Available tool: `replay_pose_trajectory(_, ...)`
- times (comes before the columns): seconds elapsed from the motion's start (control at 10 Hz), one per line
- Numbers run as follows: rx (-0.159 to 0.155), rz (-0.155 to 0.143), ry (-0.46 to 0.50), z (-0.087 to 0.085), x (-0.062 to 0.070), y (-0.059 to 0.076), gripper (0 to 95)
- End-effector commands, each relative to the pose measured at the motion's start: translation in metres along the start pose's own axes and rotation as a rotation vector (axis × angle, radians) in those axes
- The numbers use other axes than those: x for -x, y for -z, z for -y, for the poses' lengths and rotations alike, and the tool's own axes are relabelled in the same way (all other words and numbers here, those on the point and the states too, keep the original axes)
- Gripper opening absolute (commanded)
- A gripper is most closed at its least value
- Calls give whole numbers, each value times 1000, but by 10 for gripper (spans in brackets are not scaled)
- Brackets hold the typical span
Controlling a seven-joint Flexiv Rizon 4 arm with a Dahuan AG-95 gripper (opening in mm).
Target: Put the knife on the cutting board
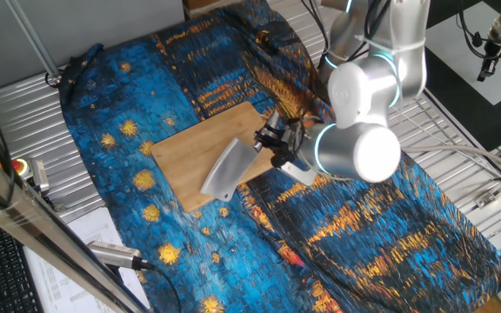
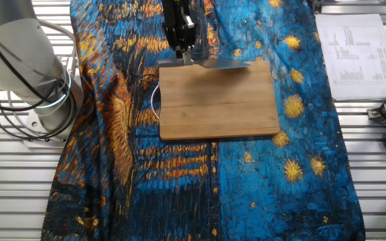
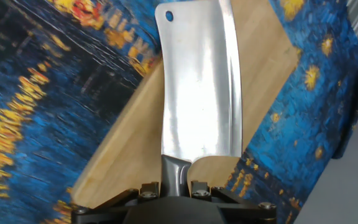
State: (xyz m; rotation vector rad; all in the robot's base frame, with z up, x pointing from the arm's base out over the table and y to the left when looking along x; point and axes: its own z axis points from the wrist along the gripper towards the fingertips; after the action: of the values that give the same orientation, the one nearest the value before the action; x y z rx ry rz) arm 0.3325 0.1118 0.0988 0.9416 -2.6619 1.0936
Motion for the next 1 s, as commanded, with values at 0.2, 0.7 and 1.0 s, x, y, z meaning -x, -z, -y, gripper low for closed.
replay_pose_trajectory(0.2, -6, 15, 1, 9, -4, -12, 0)
replay_pose_trajectory(0.7, -15, 31, 10, 21, -8, -27, 0)
replay_pose_trajectory(1.0, -15, 40, 6, 21, -8, -37, 0)
